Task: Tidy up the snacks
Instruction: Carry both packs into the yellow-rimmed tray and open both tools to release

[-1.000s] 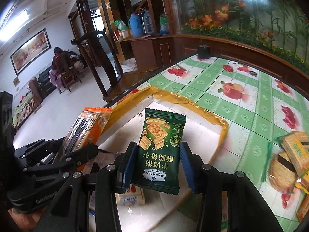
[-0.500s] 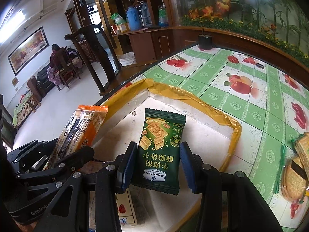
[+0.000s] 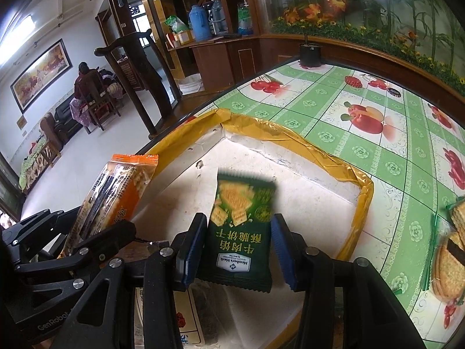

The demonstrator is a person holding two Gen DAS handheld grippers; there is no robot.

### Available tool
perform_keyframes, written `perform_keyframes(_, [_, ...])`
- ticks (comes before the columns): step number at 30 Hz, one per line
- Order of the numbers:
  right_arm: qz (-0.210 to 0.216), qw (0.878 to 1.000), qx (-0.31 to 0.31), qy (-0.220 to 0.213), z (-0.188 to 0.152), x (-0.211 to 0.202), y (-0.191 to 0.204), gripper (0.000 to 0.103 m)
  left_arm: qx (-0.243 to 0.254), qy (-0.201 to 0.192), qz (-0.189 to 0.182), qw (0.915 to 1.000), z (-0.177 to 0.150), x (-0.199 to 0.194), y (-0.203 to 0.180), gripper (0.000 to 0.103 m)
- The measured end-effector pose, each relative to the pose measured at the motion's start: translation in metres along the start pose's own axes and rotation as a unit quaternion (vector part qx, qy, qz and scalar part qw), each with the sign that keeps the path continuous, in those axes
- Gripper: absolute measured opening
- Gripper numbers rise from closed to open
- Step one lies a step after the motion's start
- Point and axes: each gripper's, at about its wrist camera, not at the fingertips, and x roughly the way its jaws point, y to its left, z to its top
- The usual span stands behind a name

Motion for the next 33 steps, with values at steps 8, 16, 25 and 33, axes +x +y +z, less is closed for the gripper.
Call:
perform_keyframes(8, [-0.003, 1.000, 0.004, -0.008, -0.002, -0.011, -0.002, 0.049, -0.004, -0.002, 0.002, 1.0000, -0.002, -0.004, 0.001, 0.058])
perform_keyframes(16, [-0.015, 0.999, 0.009, -0.040, -0.008, -0.050, -0.009, 0.059, -0.006, -0.037, 0.007, 0.9993, -0.002, -0.027, -0.002, 0.078])
perform_keyframes(25, [-0.031, 0.997, 0.028, -0.071, -0.029, -0.100, -0.026, 0.059, 0.009, -0.055, -0.003, 0.9984, -0.009, -0.048, -0.020, 0.078])
perform_keyframes(33, [-0.050, 0.994, 0.058, -0.083, -0.057, -0.134, -0.055, 0.059, 0.026, -0.067, -0.023, 0.9971, -0.010, -0.066, -0.045, 0.078])
